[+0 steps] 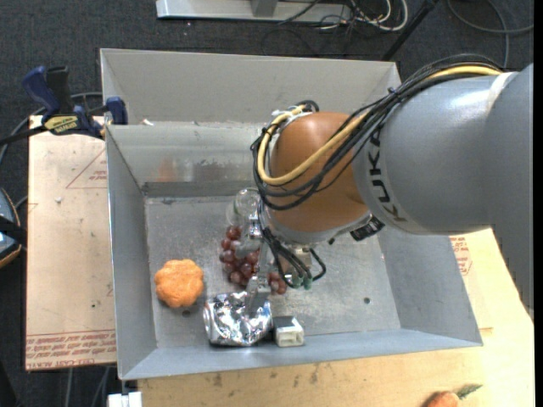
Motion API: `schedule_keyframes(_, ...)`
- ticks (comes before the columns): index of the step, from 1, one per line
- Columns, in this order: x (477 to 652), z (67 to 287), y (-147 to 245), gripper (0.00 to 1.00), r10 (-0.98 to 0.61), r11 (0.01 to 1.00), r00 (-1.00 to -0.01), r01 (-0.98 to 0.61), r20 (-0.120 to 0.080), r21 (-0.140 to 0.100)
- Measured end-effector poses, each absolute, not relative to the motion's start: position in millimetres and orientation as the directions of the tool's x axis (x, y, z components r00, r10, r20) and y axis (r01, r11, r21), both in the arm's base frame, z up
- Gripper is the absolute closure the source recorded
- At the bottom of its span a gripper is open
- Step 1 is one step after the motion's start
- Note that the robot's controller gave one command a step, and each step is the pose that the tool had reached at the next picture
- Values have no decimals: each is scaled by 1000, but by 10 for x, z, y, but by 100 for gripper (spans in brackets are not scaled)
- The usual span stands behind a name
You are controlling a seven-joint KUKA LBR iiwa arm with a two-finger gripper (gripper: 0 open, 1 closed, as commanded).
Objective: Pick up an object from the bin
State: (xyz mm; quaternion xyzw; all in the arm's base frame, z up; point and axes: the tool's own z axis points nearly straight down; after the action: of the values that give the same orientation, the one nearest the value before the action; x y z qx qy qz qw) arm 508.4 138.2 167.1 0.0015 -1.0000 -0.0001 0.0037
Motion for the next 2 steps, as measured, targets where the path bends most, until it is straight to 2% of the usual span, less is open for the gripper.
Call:
schedule_keyframes(1,5104,1704,1375,0,0,1000,-1000,0,1,1)
schedule_keyframes(2,5103,1262,1818,0,-112,994,-994,-112,-4,1)
